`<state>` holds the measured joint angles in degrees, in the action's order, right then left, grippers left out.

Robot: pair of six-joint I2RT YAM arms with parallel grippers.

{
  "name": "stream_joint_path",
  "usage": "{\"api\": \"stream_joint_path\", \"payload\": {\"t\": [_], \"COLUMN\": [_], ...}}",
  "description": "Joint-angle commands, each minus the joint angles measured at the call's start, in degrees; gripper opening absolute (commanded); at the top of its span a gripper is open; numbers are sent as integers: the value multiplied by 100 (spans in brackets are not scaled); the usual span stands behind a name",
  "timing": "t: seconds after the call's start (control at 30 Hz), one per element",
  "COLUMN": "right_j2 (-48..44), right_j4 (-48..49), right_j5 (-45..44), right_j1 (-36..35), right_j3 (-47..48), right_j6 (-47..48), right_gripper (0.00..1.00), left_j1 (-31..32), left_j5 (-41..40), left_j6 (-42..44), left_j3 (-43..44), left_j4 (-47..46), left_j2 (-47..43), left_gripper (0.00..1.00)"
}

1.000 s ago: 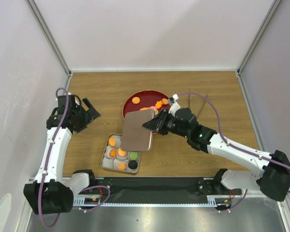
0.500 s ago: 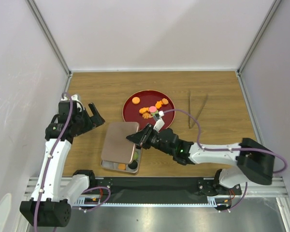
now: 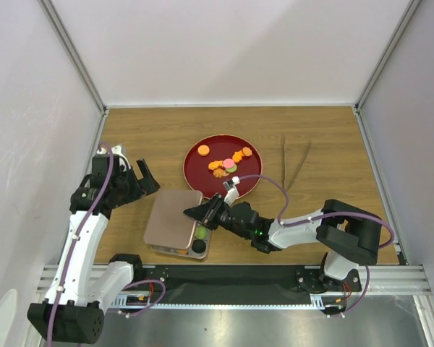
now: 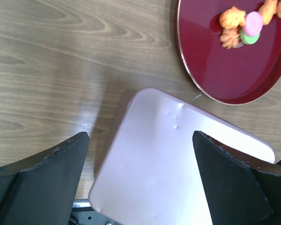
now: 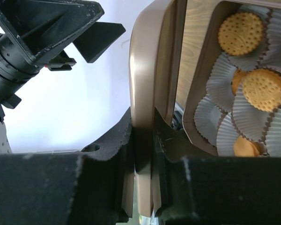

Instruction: Pack the cookies

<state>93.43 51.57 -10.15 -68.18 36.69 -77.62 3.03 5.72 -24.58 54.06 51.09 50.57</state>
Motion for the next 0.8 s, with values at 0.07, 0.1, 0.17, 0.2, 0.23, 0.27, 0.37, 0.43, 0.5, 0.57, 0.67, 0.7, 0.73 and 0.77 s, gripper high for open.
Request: {"api": "stream_joint_path", "payload": {"t": [0.07, 0.1, 0.17, 0.2, 0.23, 0.27, 0.37, 0.43, 0.5, 0.57, 0.67, 0.7, 0.73, 0.77], "right_j2": [-9, -9, 18, 26, 26, 18, 105, 140, 167, 185, 193, 211, 211, 228], "right_j4": [635, 600, 626, 652, 670, 679, 731, 784, 802, 837, 925, 968, 1082, 1127], "right_j5": [13, 48, 101, 101, 101, 145, 285, 303, 312, 321, 286, 277, 268, 268], "right_j1": [7, -2, 7, 7, 15, 16, 33, 33, 59, 77, 86, 95, 103, 121], "right_j3": [-65, -74, -126, -153, -205, -223, -241, -267, -302, -338, -452, -539, -575, -592], "right_j6": [-192, -209, -253, -297, -323, -367, -429, -473, -517, -526, -605, -657, -675, -692], "right_gripper": [0, 0, 0, 0, 0, 0, 0, 0, 0, 0, 0, 0, 0, 0], "left_j1": [49, 49, 49, 49, 49, 49, 49, 49, 49, 49, 49, 49, 49, 49], "left_j5": [-44, -36, 34, 61, 70, 96, 158, 202, 219, 290, 369, 386, 439, 457], "left_j6": [251, 260, 278, 287, 287, 304, 331, 331, 340, 366, 384, 384, 384, 384], "left_j3": [-177, -212, -247, -265, -282, -291, -352, -405, -475, -511, -546, -555, -563, -564], "left_j4": [-187, -205, -266, -275, -292, -336, -398, -451, -495, -556, -591, -609, -626, -635], "left_j2": [-21, -3, 58, 93, 129, 190, 287, 331, 375, 393, 480, 498, 533, 542], "left_gripper": [100, 100, 100, 100, 100, 100, 100, 100, 100, 100, 100, 100, 100, 100]}}
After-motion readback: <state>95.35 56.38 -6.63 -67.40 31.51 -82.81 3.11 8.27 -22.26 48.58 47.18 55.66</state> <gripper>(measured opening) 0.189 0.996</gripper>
